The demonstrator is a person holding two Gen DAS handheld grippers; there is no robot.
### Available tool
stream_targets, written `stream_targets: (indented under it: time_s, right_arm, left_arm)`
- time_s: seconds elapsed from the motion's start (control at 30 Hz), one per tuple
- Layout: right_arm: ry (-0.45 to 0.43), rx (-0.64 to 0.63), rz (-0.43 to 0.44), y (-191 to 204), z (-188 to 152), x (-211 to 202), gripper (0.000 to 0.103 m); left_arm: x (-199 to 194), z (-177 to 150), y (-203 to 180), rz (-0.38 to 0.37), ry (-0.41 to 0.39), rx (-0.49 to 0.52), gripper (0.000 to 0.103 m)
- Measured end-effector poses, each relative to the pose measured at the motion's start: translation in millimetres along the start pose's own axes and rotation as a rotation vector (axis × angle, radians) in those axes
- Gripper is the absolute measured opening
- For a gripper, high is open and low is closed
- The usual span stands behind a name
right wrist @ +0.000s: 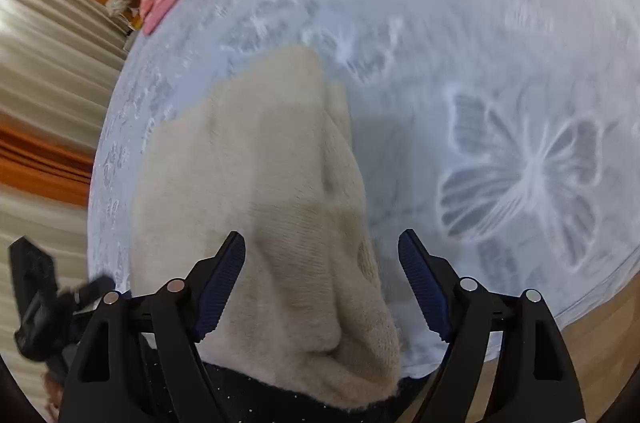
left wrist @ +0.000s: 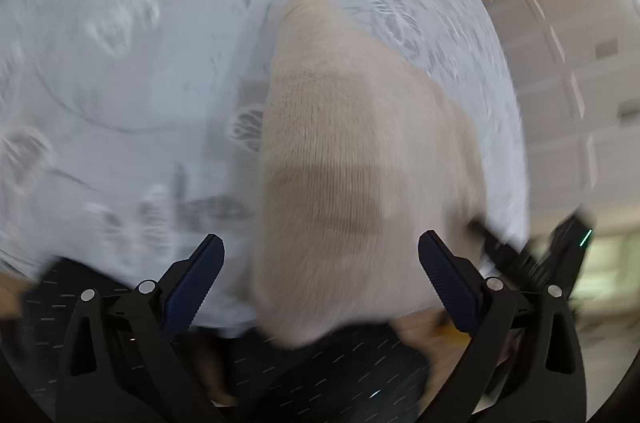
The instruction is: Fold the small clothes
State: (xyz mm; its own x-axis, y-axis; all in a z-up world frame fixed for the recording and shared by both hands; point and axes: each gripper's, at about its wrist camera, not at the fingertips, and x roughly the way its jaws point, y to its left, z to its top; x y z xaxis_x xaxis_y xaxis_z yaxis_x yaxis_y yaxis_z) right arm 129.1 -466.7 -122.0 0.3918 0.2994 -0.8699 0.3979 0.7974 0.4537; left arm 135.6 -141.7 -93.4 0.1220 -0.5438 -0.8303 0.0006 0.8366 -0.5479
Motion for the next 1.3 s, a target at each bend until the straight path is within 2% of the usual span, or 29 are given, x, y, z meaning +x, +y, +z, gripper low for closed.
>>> stream_targets:
  time_s: [0.13,0.23,0.3,0.33,0.37,0.4,0.43,0.5,0.63,0.8,1.03,1.17,1.3]
  right_arm:
    - [0.102,0.082,0.085,-15,-8,32,0.081]
    - [0.084,0.129,0.158,-16,-15,42,0.080]
    - [0.081,0.137,0.188,-12,-16,43,0.053]
    - [0.072,0.136,0.177,-9,-15,41,0.045]
    - [0.058,0.133,0.180,-5,-14,35,0.036]
    - [0.043,0.130,0.181,0,-13,28,0.032]
    - [0.029,0.120,0.178,5,-13,22,0.031]
    - [-0.016,0.072,0.166,26,-12,1,0.030]
    - [-0.098,-0.008,0.182,68,-8,-34,0.029]
    - [-0.205,-0.120,0.214,131,-5,-74,0.029]
    - [-0.332,-0.264,0.271,202,-15,-120,0.029]
    - [-0.385,-0.334,0.293,242,-25,-133,0.029]
    - [-0.395,-0.378,0.314,271,-33,-132,0.029]
  left_arm:
    - [40,16,19,-0.025,0.075,-0.132,0.097]
    - [67,15,33,-0.122,0.159,-0.241,0.098]
    - [74,15,38,-0.176,0.182,-0.296,0.094]
    - [72,15,36,-0.175,0.177,-0.286,0.083]
    - [67,18,30,-0.160,0.173,-0.245,0.076]
    - [62,18,25,-0.149,0.169,-0.213,0.066]
    - [52,20,16,-0.134,0.156,-0.165,0.057]
    - [31,21,0,-0.109,0.112,-0.083,0.052]
    - [-29,30,-33,-0.052,-0.023,0.081,0.050]
    - [-97,41,-45,-0.038,-0.136,0.166,0.050]
    - [-198,37,-51,0.042,-0.331,0.320,0.050]
    - [-235,39,-44,0.065,-0.405,0.353,0.050]
    - [-264,38,-26,0.092,-0.460,0.372,0.050]
